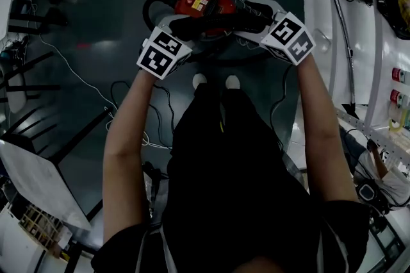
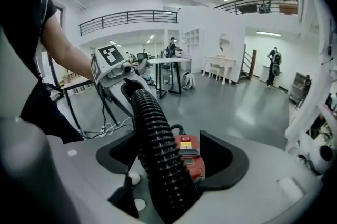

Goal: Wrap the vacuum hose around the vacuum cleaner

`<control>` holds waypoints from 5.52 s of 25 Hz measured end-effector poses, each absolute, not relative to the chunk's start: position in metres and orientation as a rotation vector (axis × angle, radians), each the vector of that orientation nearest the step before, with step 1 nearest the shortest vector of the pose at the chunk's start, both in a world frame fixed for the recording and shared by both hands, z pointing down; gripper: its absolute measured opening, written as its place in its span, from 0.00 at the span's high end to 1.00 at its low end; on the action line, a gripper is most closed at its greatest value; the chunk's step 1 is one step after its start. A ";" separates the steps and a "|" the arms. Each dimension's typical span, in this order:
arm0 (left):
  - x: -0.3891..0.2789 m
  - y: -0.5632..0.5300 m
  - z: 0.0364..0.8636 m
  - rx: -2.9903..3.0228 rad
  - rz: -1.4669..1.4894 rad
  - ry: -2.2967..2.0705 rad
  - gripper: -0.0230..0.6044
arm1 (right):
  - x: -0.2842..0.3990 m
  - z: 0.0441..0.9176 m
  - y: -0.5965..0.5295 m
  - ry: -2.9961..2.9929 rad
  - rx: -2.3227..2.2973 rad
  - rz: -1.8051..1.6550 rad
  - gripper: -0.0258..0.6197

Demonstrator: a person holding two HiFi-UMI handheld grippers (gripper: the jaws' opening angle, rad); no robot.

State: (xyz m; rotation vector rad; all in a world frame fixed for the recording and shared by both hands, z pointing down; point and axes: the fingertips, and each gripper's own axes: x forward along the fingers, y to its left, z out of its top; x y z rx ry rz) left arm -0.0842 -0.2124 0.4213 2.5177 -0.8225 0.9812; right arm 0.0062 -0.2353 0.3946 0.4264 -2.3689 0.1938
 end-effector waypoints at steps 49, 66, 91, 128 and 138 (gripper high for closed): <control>-0.125 -0.262 0.520 2.071 0.512 -1.123 0.65 | 0.086 0.539 -0.366 -2.170 0.735 0.332 0.60; -0.159 -0.267 0.587 1.787 0.312 -1.223 0.65 | 0.055 0.588 -0.388 -2.175 0.838 0.311 0.54; -0.182 -0.246 0.694 1.448 0.164 -1.247 0.66 | -0.002 0.681 -0.315 -2.184 0.659 0.554 0.59; -0.162 -0.241 0.794 1.222 0.042 -1.253 0.65 | -0.016 0.747 -0.233 -2.125 0.621 0.733 0.63; -0.164 -0.239 0.813 1.222 0.096 -1.267 0.65 | -0.018 0.748 -0.232 -2.138 0.625 0.704 0.65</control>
